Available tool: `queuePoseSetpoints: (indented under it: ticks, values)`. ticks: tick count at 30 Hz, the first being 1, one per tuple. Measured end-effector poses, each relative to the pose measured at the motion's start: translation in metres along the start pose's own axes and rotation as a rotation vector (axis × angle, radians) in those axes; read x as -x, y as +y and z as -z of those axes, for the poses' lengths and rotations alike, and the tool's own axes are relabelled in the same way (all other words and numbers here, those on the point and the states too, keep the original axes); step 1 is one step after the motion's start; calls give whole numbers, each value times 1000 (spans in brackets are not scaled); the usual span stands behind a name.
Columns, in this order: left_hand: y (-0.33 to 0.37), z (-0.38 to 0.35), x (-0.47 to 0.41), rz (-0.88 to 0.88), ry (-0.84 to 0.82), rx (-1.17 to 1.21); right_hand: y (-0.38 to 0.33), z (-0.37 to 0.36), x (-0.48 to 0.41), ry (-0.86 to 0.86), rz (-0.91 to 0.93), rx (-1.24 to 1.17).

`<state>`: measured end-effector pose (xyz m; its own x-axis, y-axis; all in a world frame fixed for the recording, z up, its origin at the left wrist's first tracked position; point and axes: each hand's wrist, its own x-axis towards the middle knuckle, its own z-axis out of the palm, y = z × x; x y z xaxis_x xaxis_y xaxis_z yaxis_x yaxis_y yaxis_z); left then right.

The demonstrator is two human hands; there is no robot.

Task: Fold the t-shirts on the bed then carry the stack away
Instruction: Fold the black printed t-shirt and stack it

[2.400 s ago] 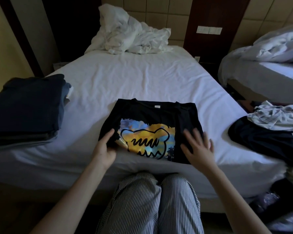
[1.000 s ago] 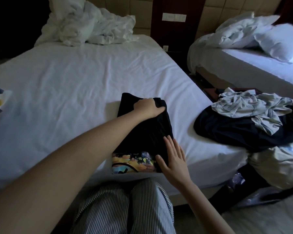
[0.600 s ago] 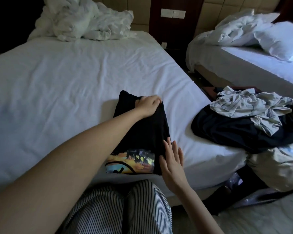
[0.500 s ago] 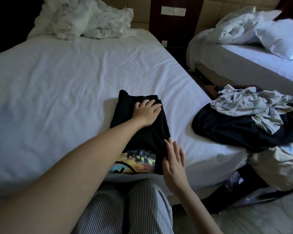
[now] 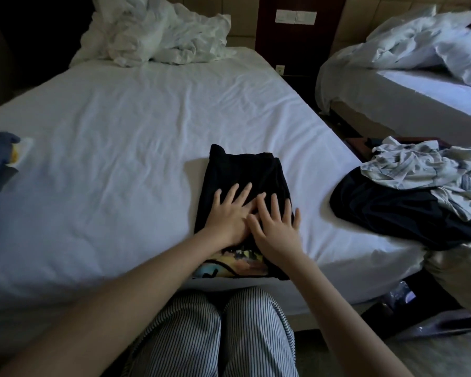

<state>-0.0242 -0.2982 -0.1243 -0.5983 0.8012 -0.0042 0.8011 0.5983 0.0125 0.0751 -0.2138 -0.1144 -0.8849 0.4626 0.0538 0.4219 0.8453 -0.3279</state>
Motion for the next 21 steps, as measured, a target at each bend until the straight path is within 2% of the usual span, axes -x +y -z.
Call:
queuePoseSetpoints:
  ticks: [2, 4, 8, 11, 13, 16, 18, 21]
  values:
    - [-2, 6, -6, 4, -63, 83, 7, -14, -1, -1, -34, -24]
    - [-10, 11, -4, -2, -53, 215, 13, -15, -3, 4, -59, -48]
    - [-39, 14, 12, 262, -99, 191, 15, -5, -7, -29, -240, -70]
    - [-49, 22, 15, 348, -126, 339, 10, 8, -18, -36, -341, -34]
    - [-48, 31, 11, 421, -47, 530, 5, 19, -29, 27, -387, -129]
    - [-44, 44, 5, 610, 54, 965, -2, 31, -40, 38, -475, -456]
    - [-45, 49, 3, 640, 41, 1203, -5, 34, -43, -26, -468, -572]
    - [-47, 52, 5, 574, -77, 1513, -10, 33, -44, -67, -363, -756]
